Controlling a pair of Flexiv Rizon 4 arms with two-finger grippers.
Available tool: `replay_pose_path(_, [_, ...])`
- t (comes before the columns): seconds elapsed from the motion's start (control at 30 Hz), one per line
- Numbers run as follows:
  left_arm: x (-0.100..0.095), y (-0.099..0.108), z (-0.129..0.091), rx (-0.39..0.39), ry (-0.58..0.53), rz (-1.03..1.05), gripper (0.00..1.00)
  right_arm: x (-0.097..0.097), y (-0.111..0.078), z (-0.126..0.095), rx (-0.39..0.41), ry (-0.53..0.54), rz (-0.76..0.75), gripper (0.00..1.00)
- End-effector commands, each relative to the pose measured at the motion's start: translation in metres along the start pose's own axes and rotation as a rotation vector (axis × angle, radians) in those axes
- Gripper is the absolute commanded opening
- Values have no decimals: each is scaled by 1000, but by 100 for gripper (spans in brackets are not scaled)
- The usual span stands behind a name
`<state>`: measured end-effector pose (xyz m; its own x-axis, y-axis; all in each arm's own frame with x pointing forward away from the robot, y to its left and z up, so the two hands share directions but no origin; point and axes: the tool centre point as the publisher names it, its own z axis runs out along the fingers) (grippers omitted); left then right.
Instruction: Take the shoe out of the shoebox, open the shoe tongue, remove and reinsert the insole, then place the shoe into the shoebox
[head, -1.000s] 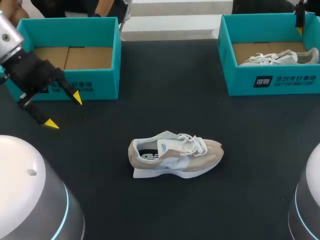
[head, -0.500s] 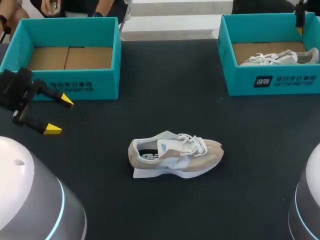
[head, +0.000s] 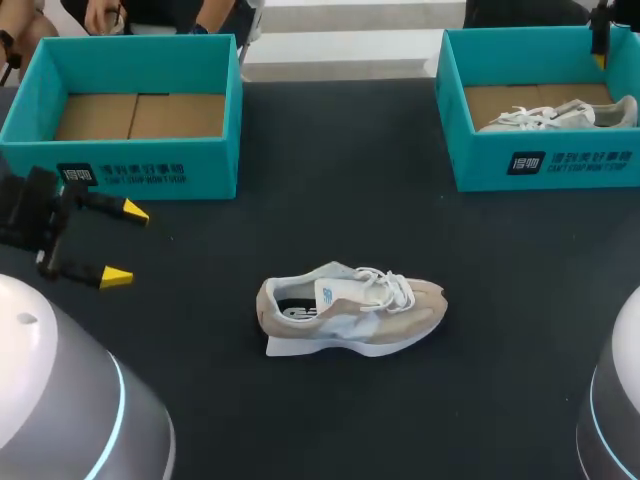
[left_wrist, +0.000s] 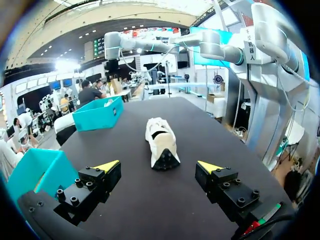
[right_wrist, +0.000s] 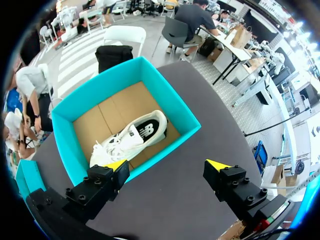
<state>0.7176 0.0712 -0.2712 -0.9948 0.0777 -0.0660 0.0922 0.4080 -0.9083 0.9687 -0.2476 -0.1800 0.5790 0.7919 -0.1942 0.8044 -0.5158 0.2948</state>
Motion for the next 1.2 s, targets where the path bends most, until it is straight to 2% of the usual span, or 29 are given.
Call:
replay_pose_path(0.03, [11,26,15,101,-48,-20,100,-1,-1,0,-1,2,0,100])
replay_pose_path(0.4, [21,74,30,140,-56,-66,100,-1,-1,0,-1,2,0,100])
replay_pose_path(0.5, [23,84,34,110,-75,-51,100,-1,-1,0,-1,2,0,100])
replay_pose_path(1.2, [24,85,34,97,-82,-53,100,-1,-1,0,-1,2,0,100])
